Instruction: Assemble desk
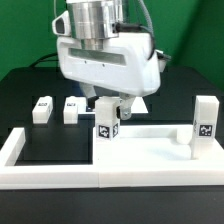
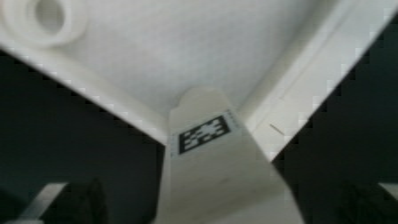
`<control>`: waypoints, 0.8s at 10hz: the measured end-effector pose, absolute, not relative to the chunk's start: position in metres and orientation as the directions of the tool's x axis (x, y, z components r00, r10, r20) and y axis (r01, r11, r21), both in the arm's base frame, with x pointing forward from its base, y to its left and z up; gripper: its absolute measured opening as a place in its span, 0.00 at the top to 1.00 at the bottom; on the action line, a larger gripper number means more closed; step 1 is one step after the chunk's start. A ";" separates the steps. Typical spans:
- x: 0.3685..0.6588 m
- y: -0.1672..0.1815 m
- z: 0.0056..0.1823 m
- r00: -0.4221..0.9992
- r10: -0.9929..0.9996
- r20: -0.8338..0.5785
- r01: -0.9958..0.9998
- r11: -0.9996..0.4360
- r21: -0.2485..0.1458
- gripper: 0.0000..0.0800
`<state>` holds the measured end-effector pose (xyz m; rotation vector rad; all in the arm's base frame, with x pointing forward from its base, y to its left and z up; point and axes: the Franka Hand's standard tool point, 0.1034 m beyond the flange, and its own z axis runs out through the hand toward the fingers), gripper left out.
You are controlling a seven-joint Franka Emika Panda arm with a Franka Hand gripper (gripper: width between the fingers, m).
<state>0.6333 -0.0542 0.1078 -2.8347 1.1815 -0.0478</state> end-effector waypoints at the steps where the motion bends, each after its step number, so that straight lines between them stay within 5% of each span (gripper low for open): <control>1: 0.634 -0.051 0.108 0.747 -0.665 0.011 -0.663 -0.745 -0.079 0.19; 2: 0.634 -0.051 0.108 0.719 -0.694 0.007 -0.692 -0.718 -0.081 0.19; 4: 0.634 -0.051 0.107 0.718 -0.697 0.007 -0.694 -0.716 -0.081 0.52; 5: 0.634 -0.051 0.107 0.639 -0.769 -0.003 -0.766 -0.637 -0.082 0.52; 6: 0.634 -0.051 0.107 0.593 -0.805 -0.008 -0.803 -0.590 -0.082 0.64; 8: 0.635 -0.051 0.109 0.421 -0.907 -0.026 -0.905 -0.418 -0.079 0.64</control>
Offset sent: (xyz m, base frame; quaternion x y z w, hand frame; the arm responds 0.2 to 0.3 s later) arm 0.0000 0.0000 0.0000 0.0000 0.0000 0.0000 1.0000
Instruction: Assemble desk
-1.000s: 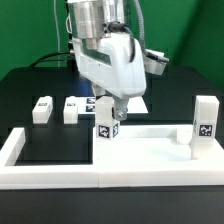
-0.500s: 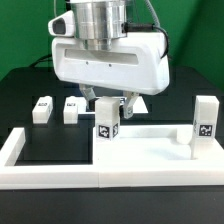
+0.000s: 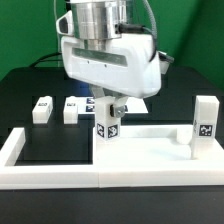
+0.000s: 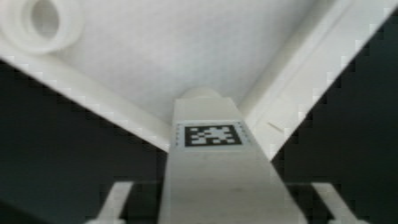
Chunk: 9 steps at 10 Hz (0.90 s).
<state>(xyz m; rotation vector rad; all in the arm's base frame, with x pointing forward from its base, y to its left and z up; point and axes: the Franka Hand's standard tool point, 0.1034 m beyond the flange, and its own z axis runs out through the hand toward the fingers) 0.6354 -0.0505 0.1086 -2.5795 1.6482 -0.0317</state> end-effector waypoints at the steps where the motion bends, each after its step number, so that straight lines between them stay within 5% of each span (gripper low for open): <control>1: 0.636 -0.051 0.108 0.334 -0.942 -0.038 -0.940 -0.330 -0.081 0.64; 4: 0.639 -0.050 0.107 -0.163 -0.979 -0.126 -0.982 0.173 -0.072 0.64; 6: 0.640 -0.050 0.107 -0.335 -0.932 -0.137 -0.936 0.345 -0.061 0.64; 9: 0.638 -0.051 0.107 -0.398 -0.909 -0.123 -0.912 0.407 -0.048 0.62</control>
Offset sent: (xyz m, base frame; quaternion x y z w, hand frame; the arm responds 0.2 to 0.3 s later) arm 0.0092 -0.0024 -0.0012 0.0788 -0.0388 0.5060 0.8580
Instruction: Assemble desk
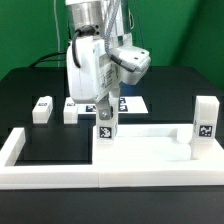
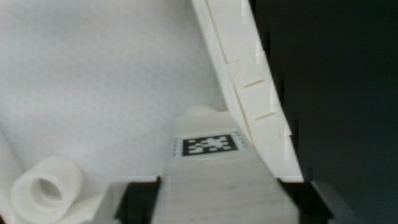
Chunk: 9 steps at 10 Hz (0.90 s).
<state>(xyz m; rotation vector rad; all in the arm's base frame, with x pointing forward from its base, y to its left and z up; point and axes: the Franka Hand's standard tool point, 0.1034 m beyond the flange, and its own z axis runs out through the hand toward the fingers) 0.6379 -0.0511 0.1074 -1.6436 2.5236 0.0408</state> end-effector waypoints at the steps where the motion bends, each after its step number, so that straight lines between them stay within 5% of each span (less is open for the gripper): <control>1: 0.638 -0.051 0.107 -0.389 -0.913 -0.122 -0.917 0.397 -0.050 0.62; 2: 0.638 -0.051 0.107 -0.389 -0.913 -0.122 -0.916 0.397 -0.050 0.53; 3: 0.638 -0.051 0.107 -0.389 -0.913 -0.122 -0.917 0.397 -0.050 0.31; 4: 0.638 -0.050 0.107 -0.388 -0.914 -0.122 -0.917 0.396 -0.050 0.22; 7: 0.635 -0.026 0.141 -0.339 -0.927 -0.161 -0.933 0.354 -0.071 0.20; 9: 0.634 -0.030 0.132 -0.342 -0.928 -0.150 -0.933 0.354 -0.063 0.19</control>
Offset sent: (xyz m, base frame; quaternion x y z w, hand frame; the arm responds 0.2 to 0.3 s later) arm 0.0000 0.0000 0.0000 0.0000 0.0000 0.0000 1.0000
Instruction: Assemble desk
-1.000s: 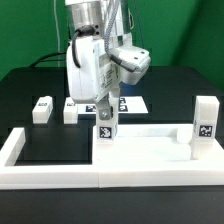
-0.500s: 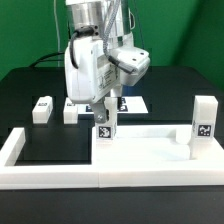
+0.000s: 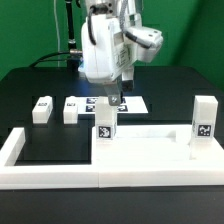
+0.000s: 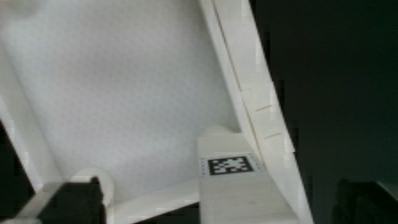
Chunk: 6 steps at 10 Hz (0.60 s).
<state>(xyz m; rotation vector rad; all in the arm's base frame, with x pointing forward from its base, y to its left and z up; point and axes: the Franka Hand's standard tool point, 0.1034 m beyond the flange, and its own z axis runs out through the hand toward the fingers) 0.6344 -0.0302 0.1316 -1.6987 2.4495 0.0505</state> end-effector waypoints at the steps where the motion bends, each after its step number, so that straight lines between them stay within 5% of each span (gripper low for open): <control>1: 0.635 -0.029 0.132 -0.340 -0.928 -0.150 -0.934 0.352 -0.064 0.19; 6: 0.607 0.010 0.123 -0.275 -0.949 -0.152 -0.959 0.282 -0.025 0.19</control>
Offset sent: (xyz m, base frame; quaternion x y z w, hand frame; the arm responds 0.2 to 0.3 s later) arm -0.0370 0.0485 -0.0056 -0.0364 0.0013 -0.0341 0.9988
